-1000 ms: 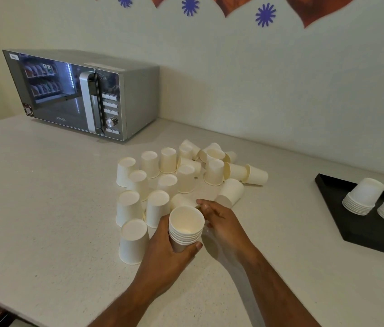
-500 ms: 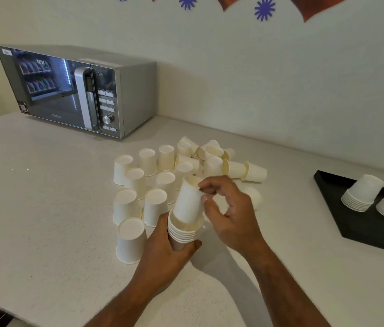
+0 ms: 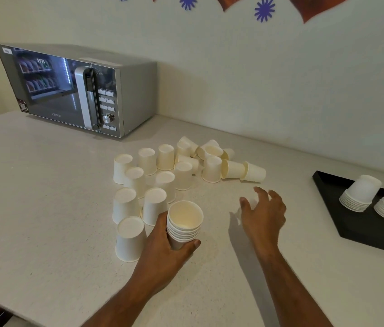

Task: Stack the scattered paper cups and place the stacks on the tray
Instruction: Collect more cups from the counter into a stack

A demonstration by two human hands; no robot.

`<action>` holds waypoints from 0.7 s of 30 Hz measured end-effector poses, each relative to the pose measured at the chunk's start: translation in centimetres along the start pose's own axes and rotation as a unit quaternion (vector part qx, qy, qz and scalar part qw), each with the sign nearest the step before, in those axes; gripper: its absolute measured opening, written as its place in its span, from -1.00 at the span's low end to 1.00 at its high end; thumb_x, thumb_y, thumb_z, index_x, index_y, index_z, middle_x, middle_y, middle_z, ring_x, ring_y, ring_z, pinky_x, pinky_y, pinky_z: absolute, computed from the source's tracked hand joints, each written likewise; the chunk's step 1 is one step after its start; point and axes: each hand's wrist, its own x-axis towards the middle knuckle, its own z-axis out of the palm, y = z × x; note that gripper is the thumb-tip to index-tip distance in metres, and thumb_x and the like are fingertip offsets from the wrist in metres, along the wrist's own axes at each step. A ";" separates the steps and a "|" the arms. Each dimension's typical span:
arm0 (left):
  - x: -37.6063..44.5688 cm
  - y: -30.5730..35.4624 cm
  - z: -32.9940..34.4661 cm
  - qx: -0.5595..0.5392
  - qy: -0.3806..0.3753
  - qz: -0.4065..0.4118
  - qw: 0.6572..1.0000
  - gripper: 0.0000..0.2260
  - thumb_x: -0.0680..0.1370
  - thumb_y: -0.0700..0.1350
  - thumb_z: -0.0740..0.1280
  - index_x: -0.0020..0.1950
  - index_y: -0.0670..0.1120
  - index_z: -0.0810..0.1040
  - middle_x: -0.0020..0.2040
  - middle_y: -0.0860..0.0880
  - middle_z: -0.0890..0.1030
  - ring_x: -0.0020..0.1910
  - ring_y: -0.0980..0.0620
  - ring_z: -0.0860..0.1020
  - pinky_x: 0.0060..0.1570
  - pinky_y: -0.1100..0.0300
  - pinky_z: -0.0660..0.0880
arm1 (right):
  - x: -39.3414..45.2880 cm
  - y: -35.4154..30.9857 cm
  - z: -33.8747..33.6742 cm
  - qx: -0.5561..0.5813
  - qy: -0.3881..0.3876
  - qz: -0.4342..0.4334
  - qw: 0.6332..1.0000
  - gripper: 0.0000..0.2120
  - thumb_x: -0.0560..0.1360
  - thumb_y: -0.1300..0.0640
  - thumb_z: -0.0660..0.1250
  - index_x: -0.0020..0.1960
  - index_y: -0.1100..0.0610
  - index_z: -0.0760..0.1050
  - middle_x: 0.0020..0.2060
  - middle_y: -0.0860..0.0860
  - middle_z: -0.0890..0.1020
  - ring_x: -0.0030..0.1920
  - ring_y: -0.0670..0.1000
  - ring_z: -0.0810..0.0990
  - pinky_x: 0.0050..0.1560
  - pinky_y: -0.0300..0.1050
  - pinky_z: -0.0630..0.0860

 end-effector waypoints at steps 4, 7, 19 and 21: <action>0.0 0.1 0.0 0.001 0.002 -0.003 1.000 -0.34 0.32 0.32 0.52 0.29 0.51 0.22 0.25 0.47 0.45 0.25 0.41 0.44 0.10 0.46 0.38 | 0.5 1.4 -0.2 -0.019 -0.039 0.045 0.998 -0.42 0.55 -0.12 0.36 0.48 0.08 0.31 0.37 0.15 0.44 0.36 0.18 0.41 0.29 0.18 0.42; -0.1 0.1 0.0 0.004 0.002 -0.001 1.000 -0.34 0.32 0.31 0.52 0.29 0.50 0.23 0.26 0.46 0.46 0.25 0.41 0.44 0.09 0.46 0.39 | 0.4 1.3 -0.5 0.080 -0.040 0.056 0.994 -0.47 0.55 0.01 0.40 0.45 0.05 0.33 0.32 0.11 0.48 0.29 0.16 0.48 0.23 0.12 0.49; -0.1 0.1 0.0 0.010 0.009 0.012 1.000 -0.35 0.31 0.38 0.50 0.28 0.52 0.23 0.25 0.48 0.46 0.24 0.45 0.44 -0.06 0.62 0.38 | -3.2 -4.5 -5.0 0.260 -0.040 -0.114 0.958 -0.82 0.57 0.10 0.37 0.17 0.01 0.58 0.09 -0.12 0.64 0.12 -0.13 0.58 0.06 -0.38 0.49; -0.1 0.1 0.0 0.009 0.013 0.013 1.000 -0.35 0.32 0.33 0.52 0.27 0.52 0.24 0.24 0.47 0.47 0.23 0.43 0.45 -0.08 0.62 0.39 | -4.2 -5.5 -5.9 0.278 -0.060 -0.183 0.941 -0.82 0.56 0.08 0.37 0.15 0.02 0.59 0.09 -0.12 0.65 0.14 -0.16 0.57 0.11 -0.33 0.53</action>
